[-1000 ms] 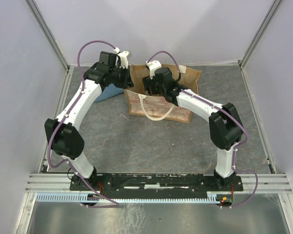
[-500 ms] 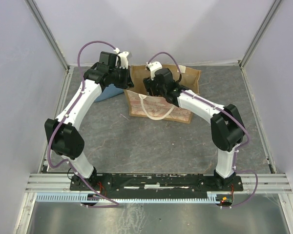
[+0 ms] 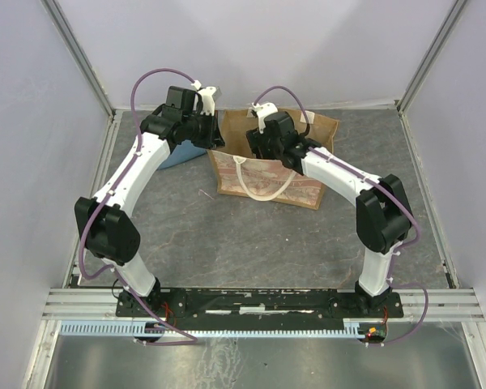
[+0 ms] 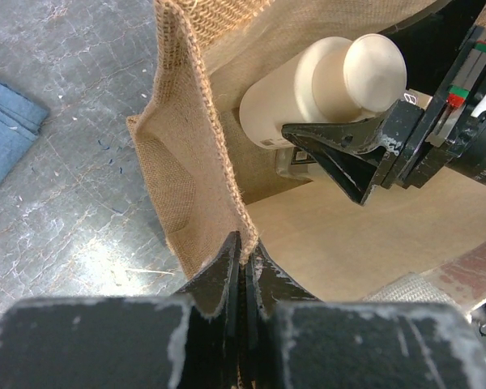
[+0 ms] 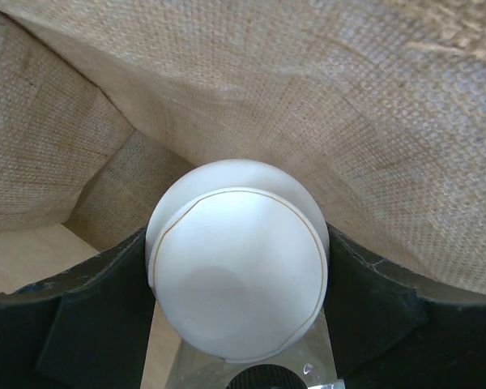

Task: Place the personal care products into the canvas bag

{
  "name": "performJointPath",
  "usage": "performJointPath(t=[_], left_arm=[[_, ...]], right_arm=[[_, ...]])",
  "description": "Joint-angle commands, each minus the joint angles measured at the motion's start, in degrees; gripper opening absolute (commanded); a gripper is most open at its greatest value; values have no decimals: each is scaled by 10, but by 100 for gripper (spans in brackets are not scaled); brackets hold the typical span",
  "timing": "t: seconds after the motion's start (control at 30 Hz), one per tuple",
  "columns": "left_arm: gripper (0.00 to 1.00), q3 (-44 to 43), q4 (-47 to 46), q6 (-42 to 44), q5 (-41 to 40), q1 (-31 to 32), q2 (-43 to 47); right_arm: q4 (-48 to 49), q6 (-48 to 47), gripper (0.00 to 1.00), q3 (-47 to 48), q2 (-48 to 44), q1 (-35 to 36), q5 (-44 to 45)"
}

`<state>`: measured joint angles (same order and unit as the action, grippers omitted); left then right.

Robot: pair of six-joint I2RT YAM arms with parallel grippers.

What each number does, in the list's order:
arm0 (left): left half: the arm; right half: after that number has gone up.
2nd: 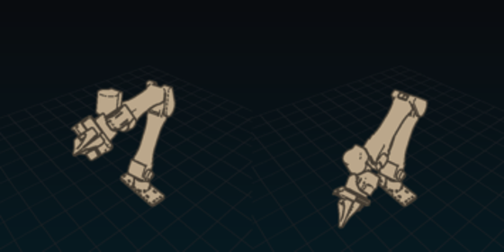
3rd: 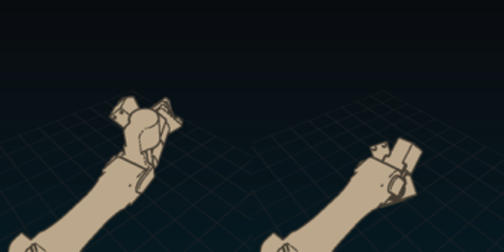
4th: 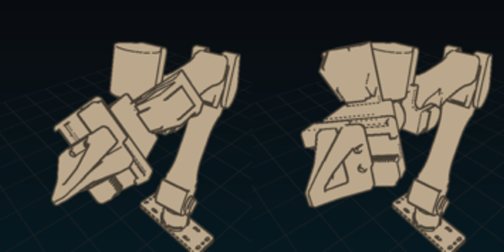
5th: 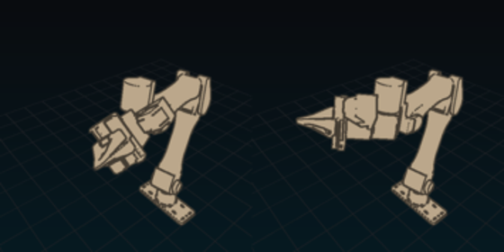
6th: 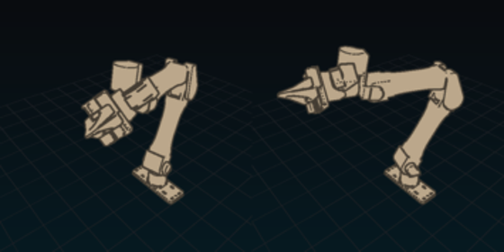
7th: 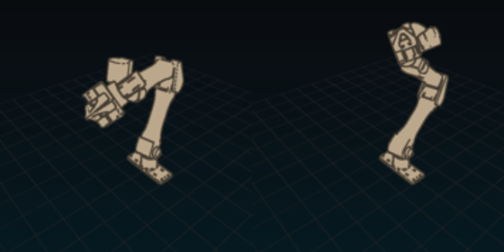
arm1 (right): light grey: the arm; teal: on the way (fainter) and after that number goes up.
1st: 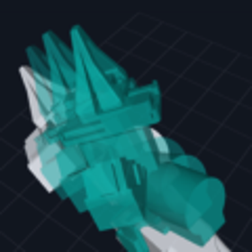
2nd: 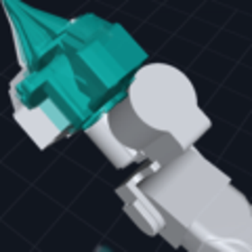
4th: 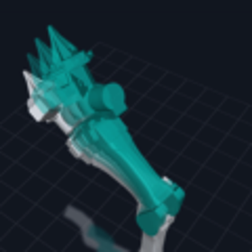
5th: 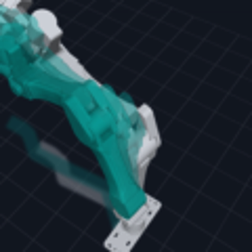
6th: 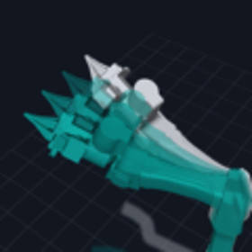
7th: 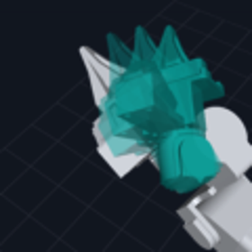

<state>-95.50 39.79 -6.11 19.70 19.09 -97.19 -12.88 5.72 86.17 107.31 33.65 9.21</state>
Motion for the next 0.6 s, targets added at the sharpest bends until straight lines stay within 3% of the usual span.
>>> performJointPath(t=[0.0, 0.17, 0.57], left_arm=[[3, -24, -21, -4, 11, -4, 18], [3, -27, -21, -3, 13, -4, 16], [3, -22, -21, -3, 11, -4, 16]], right_arm=[[-37, -3, 0, -15, -23, -9, 3], [-54, -18, 0, -15, -13, -8, -14], [-108, -49, 0, -59, -54, -9, 38]])
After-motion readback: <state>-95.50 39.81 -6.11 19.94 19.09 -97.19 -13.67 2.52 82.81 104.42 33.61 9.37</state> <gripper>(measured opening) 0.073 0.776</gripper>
